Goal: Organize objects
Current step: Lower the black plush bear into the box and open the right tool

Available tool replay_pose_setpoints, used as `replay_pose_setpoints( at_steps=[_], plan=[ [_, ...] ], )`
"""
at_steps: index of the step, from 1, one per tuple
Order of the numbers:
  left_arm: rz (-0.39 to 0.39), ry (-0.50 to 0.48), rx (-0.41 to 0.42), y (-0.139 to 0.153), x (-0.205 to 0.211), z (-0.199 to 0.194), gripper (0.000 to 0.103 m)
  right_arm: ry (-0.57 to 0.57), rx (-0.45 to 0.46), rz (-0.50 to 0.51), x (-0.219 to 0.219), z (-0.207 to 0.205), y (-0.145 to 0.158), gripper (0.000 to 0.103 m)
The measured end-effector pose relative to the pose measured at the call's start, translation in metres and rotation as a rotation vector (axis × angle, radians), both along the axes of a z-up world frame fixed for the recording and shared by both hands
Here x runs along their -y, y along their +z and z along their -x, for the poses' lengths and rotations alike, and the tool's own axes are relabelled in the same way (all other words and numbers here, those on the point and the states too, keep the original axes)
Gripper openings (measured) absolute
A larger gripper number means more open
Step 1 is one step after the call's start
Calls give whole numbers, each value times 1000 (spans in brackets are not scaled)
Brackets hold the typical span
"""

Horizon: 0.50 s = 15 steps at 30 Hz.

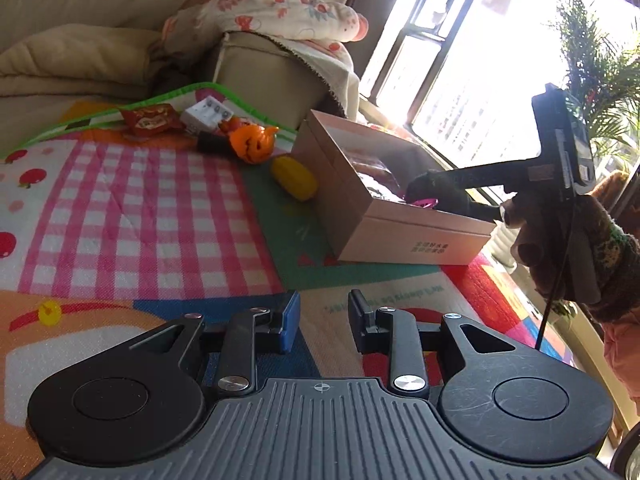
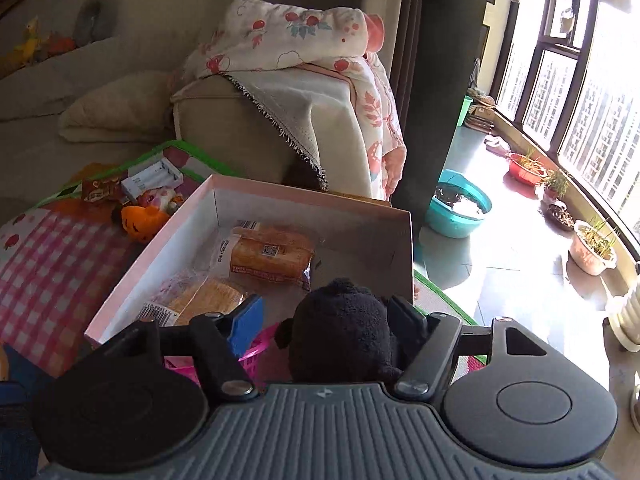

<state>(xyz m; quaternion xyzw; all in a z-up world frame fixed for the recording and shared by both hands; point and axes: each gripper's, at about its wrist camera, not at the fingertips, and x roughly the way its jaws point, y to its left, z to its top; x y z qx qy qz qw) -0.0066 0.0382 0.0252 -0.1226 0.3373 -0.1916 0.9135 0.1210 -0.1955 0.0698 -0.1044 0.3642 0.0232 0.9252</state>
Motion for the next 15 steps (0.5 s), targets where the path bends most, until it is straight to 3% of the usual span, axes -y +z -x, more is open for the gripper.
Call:
replay_pose_setpoints(
  at_steps=[3,10,12,15],
  plan=[
    [10,1,10,0,-5,3,31,-53,-52,100,-7,-17,-19,69],
    [42,36,-15,-12,-23,3,31,-41,-100,165,-13,-27,-28,67],
    [56,46,-19,-14,-28,3,31,-48,-111,124,-11,-32,-22,64],
    [64,58,-27,-17,-35,4,31,-83,-138,-96,8,-42,0,63]
  ],
)
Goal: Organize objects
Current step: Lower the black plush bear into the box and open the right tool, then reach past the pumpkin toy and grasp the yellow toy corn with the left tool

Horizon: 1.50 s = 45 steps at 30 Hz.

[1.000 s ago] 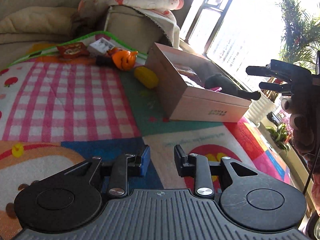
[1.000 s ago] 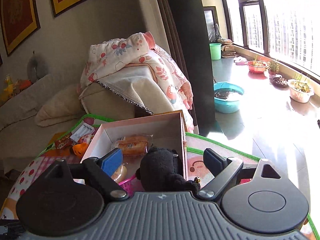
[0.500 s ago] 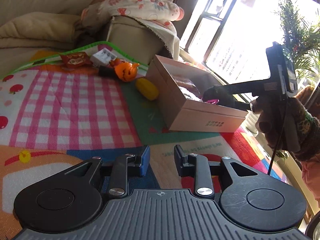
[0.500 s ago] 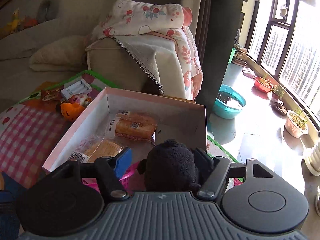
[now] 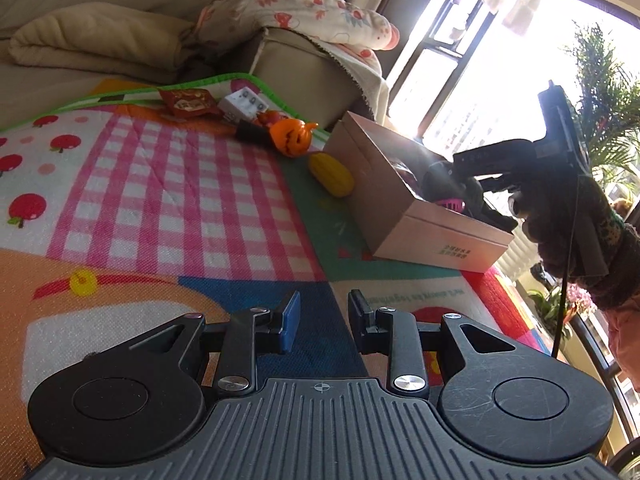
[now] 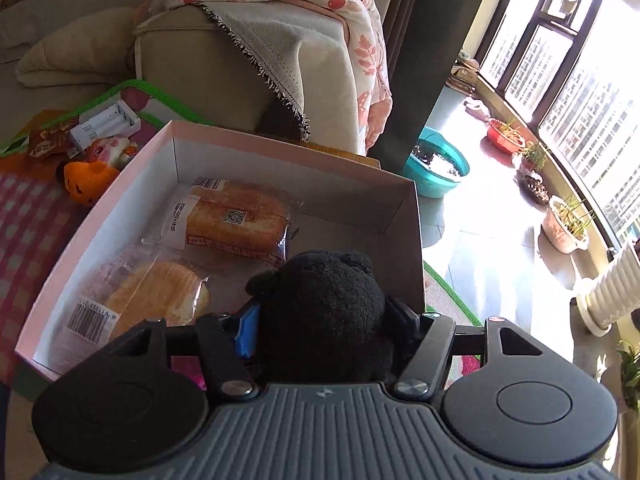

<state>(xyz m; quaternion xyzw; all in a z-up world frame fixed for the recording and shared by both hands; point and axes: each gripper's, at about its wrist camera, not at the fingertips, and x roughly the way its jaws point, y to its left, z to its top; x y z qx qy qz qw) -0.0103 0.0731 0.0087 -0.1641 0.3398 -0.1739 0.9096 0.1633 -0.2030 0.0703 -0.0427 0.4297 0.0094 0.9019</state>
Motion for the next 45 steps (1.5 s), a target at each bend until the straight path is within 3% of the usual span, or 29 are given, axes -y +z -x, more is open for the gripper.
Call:
replay_pose_setpoints(
  at_steps=[3,6,12,14,18,22,29,36,40,45],
  plan=[
    [6,16,-7,-2,-6,-1,31,-28,41,-186,16,0,29,62],
    [19,27,-15,-4,-9,-2,30,-32,83,-304,27,6,50,63],
    [17,14,-29,-7,-5,-2,30,-15,39,-380,42,16,33,75],
    [13,13,-33,-8,-3,-3,30,-15,82,-361,47,29,34,83],
    [10,16,-36,-8,-1,-5,30,-14,168,-282,53,58,41,88],
    [-15,11,-33,-4,7,-13,30,18,275,-162,39,98,40,103],
    [-92,63,70,26,18,-66,30,163,362,-29,-15,165,2,103],
    [24,169,3,33,20,-161,30,232,317,-115,-44,192,-35,103],
    [-76,194,14,24,43,-185,30,228,325,-93,-53,197,-45,103],
    [-145,242,17,7,62,-202,33,228,335,-103,-51,198,-46,103]
  ],
)
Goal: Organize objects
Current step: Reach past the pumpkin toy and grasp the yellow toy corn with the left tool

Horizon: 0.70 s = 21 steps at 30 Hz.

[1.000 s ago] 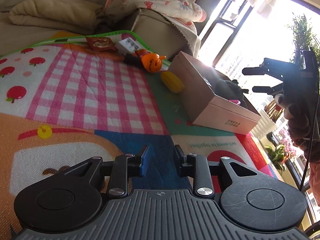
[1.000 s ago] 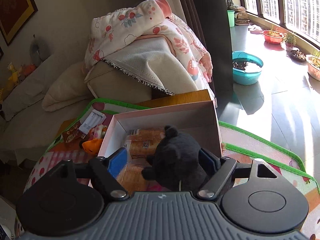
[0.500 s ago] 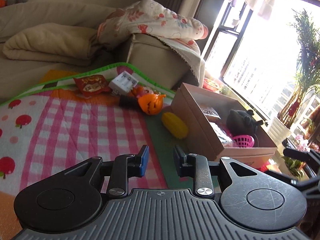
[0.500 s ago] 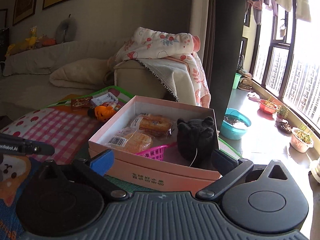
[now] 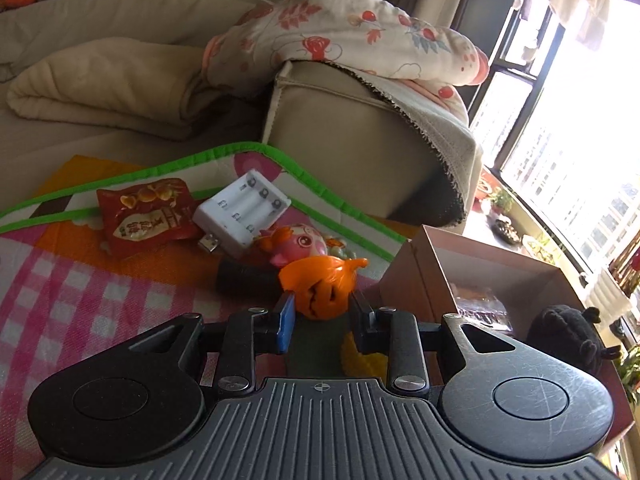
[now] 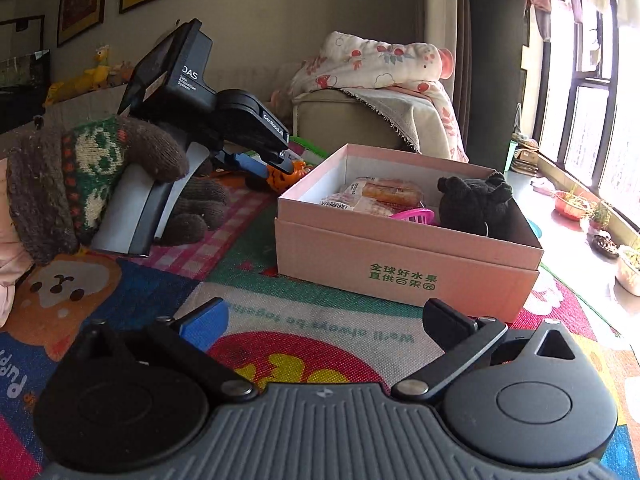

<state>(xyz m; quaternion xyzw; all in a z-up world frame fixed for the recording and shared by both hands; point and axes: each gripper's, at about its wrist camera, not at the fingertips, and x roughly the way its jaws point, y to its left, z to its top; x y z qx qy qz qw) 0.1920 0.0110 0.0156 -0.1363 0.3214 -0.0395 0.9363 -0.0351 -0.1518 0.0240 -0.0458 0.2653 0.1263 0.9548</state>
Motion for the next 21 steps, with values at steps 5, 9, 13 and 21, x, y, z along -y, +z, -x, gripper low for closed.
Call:
replay_pose_setpoints(
  at_steps=[5,9,13,21],
  plan=[
    [17,80,7,-8,-2,-17,44,7,-11,-4,0,-2,-1,103],
    [11,98,32,-3,1,-26,42,8,-22,-2,-1,-4,-3,103],
    [4,104,35,-1,3,-32,41,5,-34,4,-2,-6,-4,103],
    [45,-42,-26,-6,-8,-5,8,-11,-64,-1,-1,-11,-7,103]
  ],
)
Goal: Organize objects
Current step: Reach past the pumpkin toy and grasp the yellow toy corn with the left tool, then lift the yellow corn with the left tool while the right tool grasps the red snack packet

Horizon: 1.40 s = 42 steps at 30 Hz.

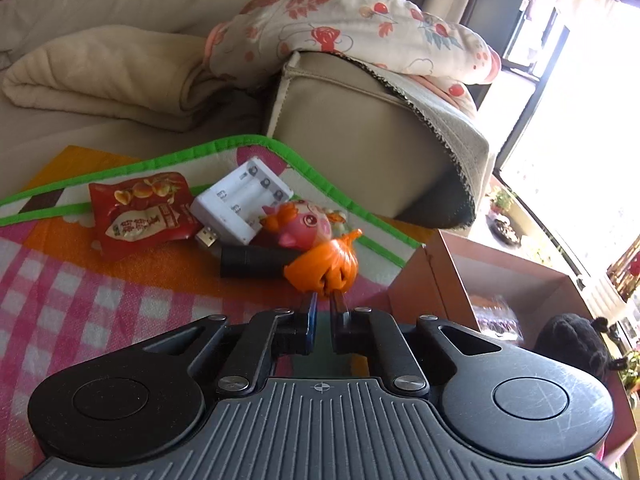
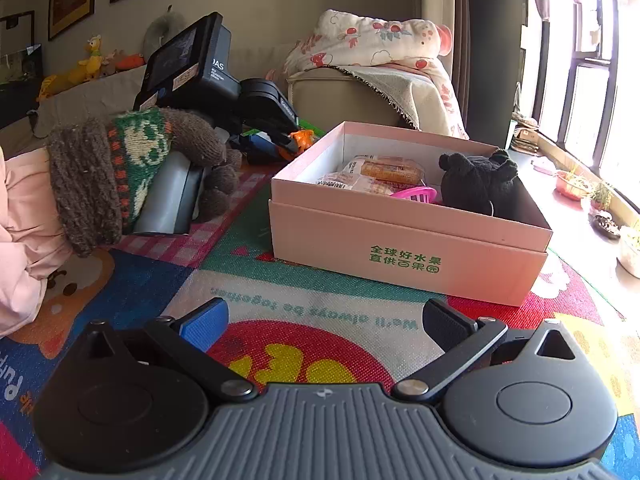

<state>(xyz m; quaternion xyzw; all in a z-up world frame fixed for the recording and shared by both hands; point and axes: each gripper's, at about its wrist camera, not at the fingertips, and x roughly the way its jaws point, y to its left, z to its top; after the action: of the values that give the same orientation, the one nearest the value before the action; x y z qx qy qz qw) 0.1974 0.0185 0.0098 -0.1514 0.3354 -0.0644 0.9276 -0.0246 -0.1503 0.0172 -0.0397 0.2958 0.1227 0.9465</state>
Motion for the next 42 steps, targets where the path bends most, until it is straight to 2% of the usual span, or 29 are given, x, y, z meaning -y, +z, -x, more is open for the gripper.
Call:
replay_pose_setpoints(
  at_steps=[2,5,9,14,18,21,22,24,30,33,38,42],
  plan=[
    [24,-37,-14,1,-4,12,8,0,-4,1,0,-1,0,103],
    [149,-88,-69,3,-10,23,11,-5,-9,3,-1,-1,-1,103],
    [253,-63,-145,2,-10,19,12,-8,-14,9,-1,-2,-1,103],
    [239,-7,-150,2,-2,12,18,-20,-3,14,-1,0,0,103],
    [294,-34,-166,4,-3,9,19,-15,-4,10,-1,-1,0,103],
    [252,-60,-174,5,0,8,21,-14,-4,8,-1,0,0,103],
    [225,-76,-182,4,2,7,27,-13,-4,7,-1,-1,0,103],
    [214,-94,-201,0,4,6,32,-12,-5,8,-1,-1,0,103],
    [186,-105,-188,-8,9,5,36,-10,-15,8,-3,-2,-1,103],
    [168,-141,-179,-7,8,10,34,-16,-25,7,-4,-3,-2,103],
    [210,-181,-159,-4,-18,57,34,-12,-55,7,-5,-7,-4,103],
    [173,-137,-74,1,-59,110,34,34,-56,20,-10,-11,2,103]
  ],
)
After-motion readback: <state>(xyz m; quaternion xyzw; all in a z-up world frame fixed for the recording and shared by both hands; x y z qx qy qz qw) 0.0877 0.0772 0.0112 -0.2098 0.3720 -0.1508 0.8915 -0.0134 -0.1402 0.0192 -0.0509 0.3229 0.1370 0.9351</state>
